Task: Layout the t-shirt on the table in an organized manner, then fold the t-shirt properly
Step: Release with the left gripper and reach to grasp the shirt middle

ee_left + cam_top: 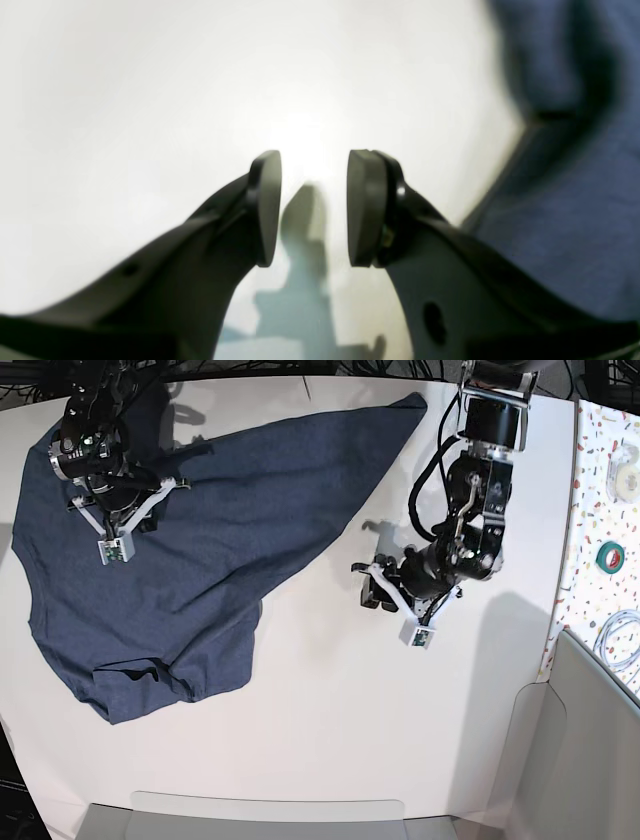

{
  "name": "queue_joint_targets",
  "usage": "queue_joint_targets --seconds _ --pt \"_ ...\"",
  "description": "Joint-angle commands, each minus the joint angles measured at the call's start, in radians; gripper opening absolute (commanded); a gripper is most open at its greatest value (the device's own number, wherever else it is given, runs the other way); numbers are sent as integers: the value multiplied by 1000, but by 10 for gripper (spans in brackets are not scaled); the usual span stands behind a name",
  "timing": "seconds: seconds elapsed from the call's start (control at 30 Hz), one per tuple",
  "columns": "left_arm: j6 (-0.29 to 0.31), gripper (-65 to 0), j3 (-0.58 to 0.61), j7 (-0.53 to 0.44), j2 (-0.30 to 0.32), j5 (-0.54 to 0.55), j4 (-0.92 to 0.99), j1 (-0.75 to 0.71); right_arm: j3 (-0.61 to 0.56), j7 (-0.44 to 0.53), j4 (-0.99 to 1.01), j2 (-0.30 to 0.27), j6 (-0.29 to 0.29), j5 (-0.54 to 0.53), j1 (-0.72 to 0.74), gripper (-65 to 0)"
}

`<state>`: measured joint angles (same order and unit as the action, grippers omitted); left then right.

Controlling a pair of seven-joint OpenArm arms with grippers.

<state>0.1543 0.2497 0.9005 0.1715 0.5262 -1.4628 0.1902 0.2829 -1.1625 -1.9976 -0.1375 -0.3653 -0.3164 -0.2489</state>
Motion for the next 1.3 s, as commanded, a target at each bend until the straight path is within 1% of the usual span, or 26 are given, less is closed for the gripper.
queue_joint_targets --seconds 0.0,0.03,0.2,0.37,0.5,0.57,0.63,0.73,0.87,0.97,1.03,1.2,1.27 --pt "4 -432 -2 -24 -2 8 18 28 -1 17 -4 -29 16 15 3 -650" --pt "4 -432 -2 -33 -13 8 46 35 -1 17 5 -37 22 30 -2 -650" --pt "6 -432 -2 -36 -49 8 107 68 -1 17 47 -30 21 99 -10 -650" --pt "6 -431 0 -27 -111 8 115 75 -1 22 88 -30 21 104 -20 -650" --pt "6 -431 0 16 -161 8 133 76 -1 23 93 -30 21 104 -22 -650" --pt "6 -431 26 22 -181 8 133 75 -1 23 94 -30 21 105 -22 -650" --pt "6 -431 95 19 -181 8 133 73 -1 23 94 -30 21 105 -22 -650" --pt "6 -431 165 16 -185 8 133 70 -1 22 94 -30 21 105 -22 -650" --pt "6 -431 213 16 -185 8 133 68 -1 22 111 -30 21 107 -22 -650" --pt "6 -430 224 21 -186 10 133 68 -1 23 139 -30 21 107 -22 -650" --pt "6 -430 228 21 -201 10 133 68 -1 25 151 -30 21 107 -22 -650" --pt "6 -429 230 22 -208 10 132 55 -1 25 159 -30 21 107 -20 -650" --pt "6 -429 231 22 -220 10 132 47 -1 25 159 -30 21 107 -19 -650"
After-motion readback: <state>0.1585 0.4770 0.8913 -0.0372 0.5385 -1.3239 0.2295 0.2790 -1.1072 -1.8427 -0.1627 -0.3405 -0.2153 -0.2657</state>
